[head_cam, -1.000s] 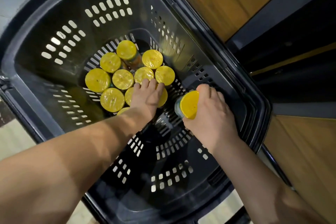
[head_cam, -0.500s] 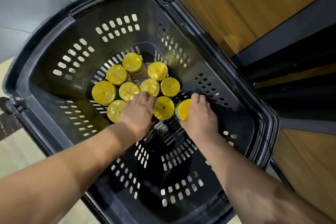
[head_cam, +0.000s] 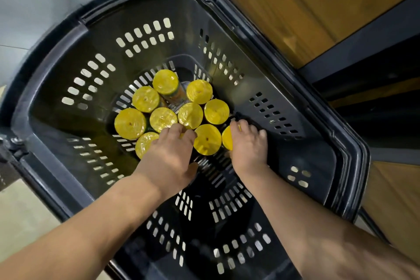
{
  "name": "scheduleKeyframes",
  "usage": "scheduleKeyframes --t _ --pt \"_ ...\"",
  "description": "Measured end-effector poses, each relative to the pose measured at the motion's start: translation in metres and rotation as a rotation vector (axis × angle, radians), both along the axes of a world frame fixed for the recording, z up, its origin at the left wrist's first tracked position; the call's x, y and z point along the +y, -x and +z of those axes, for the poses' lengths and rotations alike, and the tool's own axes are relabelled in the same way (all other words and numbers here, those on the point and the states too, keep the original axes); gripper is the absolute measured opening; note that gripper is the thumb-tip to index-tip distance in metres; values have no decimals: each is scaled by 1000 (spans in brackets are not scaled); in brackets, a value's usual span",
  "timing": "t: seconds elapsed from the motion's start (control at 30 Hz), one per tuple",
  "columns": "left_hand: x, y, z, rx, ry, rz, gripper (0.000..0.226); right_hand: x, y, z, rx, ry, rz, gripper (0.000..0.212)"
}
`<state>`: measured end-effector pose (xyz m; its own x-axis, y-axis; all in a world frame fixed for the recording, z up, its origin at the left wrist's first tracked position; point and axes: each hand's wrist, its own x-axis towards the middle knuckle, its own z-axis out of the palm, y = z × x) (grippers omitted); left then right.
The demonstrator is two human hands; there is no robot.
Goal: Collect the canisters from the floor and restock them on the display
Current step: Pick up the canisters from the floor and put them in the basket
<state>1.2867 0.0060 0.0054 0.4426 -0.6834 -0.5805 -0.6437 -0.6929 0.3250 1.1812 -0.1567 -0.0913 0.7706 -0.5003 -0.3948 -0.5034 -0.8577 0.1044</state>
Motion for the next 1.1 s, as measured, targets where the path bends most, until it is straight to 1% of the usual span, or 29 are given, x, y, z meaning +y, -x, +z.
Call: scheduleKeyframes --t 0.07,0.17,0.2,0.27,0.33,0.4,0.5,0.6,0.7,0.83,0.87,0.9,1.0,1.03,1.1 --pt "-2 -3 7 2 -7 10 70 -1 -2 10 28 13 36 70" --pt "-7 -9 27 -12 40 42 68 -1 -4 42 21 -38 58 72" --pt "-9 -11 36 -29 46 51 67 -2 -6 58 -14 -70 49 68" --pt "-11 -18 60 -55 48 78 66 -3 -9 94 -113 -123 27 51" --pt "-10 -24 90 -85 89 82 66 -4 -13 139 -189 -217 -26 42" --pt "-10 -29 127 -125 181 79 65 -6 -15 189 -252 -324 -98 40" --pt "-11 -35 194 -169 266 138 62 -13 -16 271 -414 -381 -162 36" --pt "-14 -32 270 -217 397 125 55 -17 -15 358 -538 -450 -180 37" --pt "-24 -23 353 -293 487 111 58 -23 -8 451 -701 -379 -144 37" --pt "-44 -6 465 -401 570 30 51 -35 15 564 -855 -276 -135 40" --pt "-48 -4 485 -421 594 19 53 -38 18 583 -890 -257 -117 42" --pt "-54 -3 507 -438 618 17 53 -43 22 603 -907 -243 -96 43" --pt "-72 11 584 -486 714 -30 56 -59 47 685 -788 -225 -89 48" --pt "-78 15 607 -498 737 -43 58 -65 56 708 -789 -206 -90 49" --pt "-89 28 646 -520 784 -71 58 -73 76 749 -902 -174 -102 47"
